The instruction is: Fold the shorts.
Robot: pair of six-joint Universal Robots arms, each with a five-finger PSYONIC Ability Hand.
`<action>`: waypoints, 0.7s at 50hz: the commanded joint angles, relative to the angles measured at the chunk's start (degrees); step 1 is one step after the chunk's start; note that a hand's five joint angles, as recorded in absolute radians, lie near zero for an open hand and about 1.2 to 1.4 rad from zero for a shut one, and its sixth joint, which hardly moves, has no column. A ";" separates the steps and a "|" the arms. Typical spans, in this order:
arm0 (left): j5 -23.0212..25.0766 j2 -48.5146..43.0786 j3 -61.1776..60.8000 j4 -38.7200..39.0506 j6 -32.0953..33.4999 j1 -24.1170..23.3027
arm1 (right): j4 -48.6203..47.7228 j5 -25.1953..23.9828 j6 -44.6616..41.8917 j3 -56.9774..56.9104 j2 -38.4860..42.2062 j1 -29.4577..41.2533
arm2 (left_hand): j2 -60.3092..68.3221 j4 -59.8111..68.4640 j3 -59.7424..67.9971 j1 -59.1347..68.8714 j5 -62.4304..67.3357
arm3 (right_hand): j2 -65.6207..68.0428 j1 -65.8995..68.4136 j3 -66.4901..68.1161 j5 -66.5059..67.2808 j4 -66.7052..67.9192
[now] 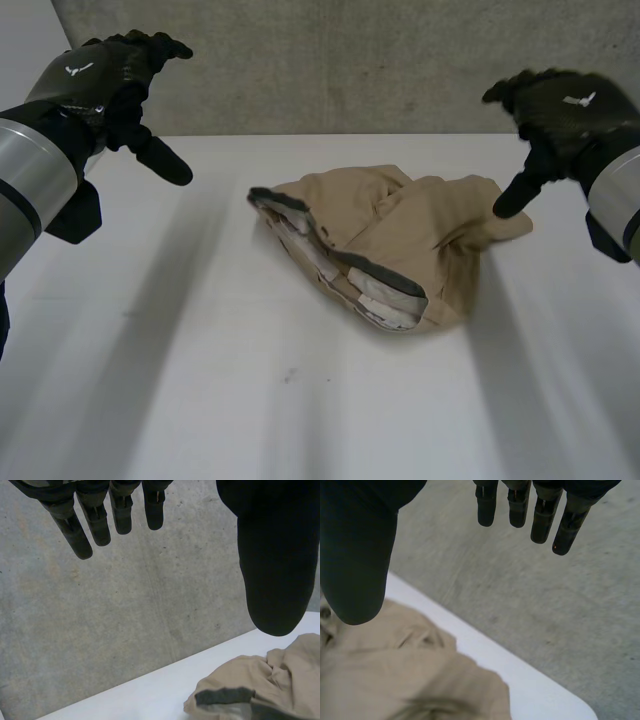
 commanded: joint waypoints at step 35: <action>-9.23 -30.21 2.73 14.18 4.17 -22.55 | -10.02 -8.85 -7.71 22.88 5.89 -5.12 | 2.30 2.08 1.78 2.25 1.34 | -2.08 0.51 -1.20 -3.78 -3.47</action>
